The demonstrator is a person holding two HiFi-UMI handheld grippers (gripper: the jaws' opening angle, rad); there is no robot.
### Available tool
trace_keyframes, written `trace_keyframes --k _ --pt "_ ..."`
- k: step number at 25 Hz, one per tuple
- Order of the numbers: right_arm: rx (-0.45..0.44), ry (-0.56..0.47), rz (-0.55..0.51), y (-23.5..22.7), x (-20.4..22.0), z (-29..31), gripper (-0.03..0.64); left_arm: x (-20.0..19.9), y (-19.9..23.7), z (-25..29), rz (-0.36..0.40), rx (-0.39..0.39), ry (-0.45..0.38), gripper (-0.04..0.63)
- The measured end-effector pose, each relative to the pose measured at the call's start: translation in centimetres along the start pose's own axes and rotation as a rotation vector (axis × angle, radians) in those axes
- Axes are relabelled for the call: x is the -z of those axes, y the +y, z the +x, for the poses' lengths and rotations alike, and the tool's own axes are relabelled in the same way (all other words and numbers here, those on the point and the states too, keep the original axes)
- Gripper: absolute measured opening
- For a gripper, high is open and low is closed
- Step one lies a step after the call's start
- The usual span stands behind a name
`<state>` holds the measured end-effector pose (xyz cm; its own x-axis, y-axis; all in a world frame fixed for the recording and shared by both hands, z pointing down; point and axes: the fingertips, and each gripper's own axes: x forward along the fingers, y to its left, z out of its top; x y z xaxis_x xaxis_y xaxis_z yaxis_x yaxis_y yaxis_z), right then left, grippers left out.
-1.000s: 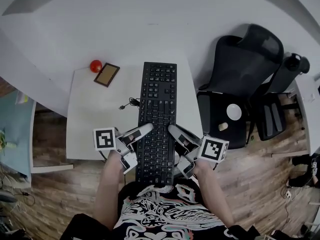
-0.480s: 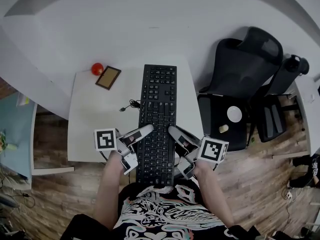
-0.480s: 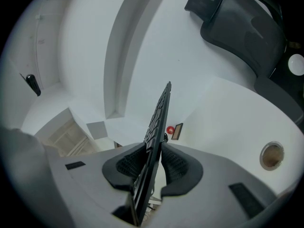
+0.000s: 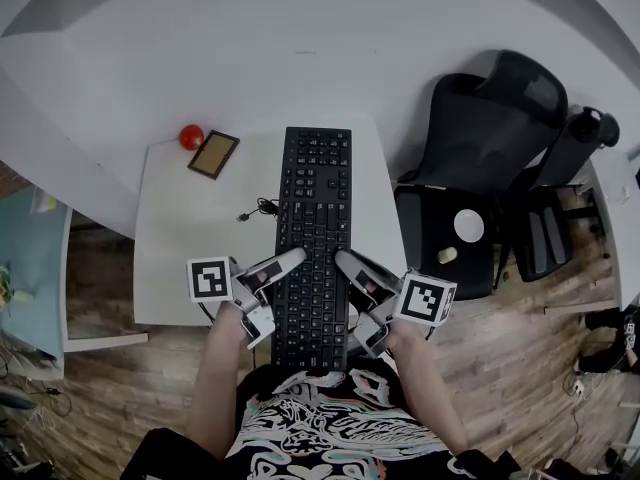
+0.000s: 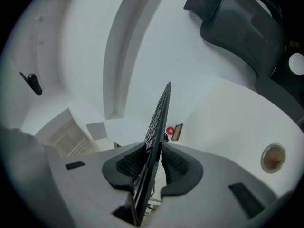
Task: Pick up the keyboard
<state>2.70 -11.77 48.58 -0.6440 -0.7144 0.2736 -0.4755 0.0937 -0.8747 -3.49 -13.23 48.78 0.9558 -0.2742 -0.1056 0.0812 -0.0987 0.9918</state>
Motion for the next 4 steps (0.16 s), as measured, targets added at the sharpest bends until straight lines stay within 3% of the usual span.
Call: trace_keyframes --k 4 --pt "0.005 0.005 -0.007 0.06 -0.22 0.0 0.118 -0.16 -0.12 0.12 0.008 0.0 0.002 0.106"
